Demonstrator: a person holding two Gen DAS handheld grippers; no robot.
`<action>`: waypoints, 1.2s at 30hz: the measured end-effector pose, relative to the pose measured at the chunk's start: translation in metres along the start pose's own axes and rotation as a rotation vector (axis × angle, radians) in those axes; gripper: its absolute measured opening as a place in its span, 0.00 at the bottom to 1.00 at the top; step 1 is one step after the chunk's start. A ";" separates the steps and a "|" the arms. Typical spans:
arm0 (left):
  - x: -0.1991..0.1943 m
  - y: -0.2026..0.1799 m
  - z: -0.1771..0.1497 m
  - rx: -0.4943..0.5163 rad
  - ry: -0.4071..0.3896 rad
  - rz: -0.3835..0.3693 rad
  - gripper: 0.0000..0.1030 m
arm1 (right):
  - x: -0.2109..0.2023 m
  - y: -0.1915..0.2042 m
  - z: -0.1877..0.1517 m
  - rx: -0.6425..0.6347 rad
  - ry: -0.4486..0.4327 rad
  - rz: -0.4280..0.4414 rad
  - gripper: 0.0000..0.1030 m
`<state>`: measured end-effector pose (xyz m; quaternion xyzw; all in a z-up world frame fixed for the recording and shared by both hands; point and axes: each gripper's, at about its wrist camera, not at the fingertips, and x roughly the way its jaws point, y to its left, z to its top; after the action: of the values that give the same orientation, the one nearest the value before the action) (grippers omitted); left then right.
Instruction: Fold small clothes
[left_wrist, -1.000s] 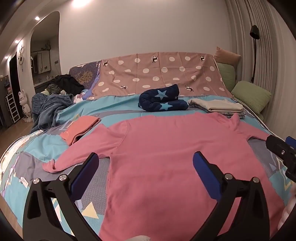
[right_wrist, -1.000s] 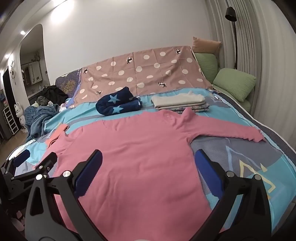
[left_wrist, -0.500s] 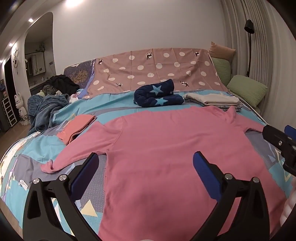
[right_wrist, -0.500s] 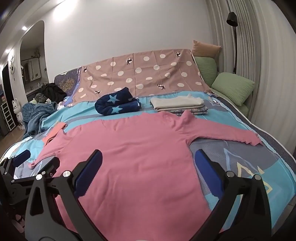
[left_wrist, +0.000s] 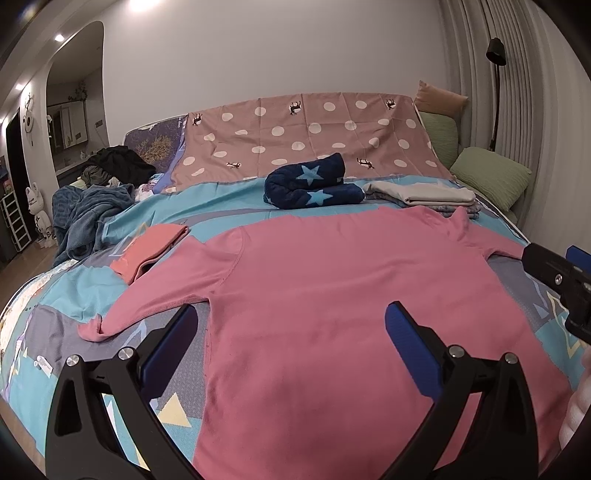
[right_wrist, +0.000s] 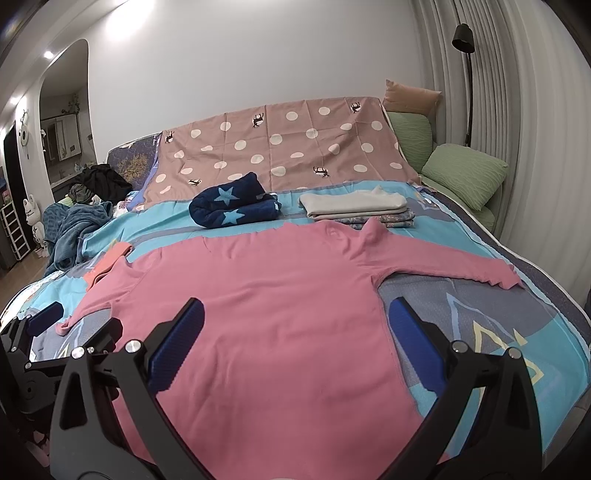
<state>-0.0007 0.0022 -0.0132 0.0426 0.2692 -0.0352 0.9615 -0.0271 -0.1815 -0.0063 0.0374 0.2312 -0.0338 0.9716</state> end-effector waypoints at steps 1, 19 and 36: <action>-0.001 0.000 0.000 -0.004 -0.003 -0.002 0.99 | 0.000 0.000 -0.001 0.000 0.000 0.001 0.98; -0.001 -0.001 -0.006 -0.009 -0.017 -0.017 0.99 | 0.000 0.001 -0.004 0.001 0.005 0.007 0.98; -0.001 -0.001 -0.005 -0.008 -0.020 -0.017 0.99 | 0.002 0.005 -0.001 -0.016 -0.003 0.011 0.97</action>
<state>-0.0037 0.0012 -0.0169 0.0362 0.2599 -0.0429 0.9640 -0.0251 -0.1766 -0.0083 0.0306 0.2298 -0.0268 0.9724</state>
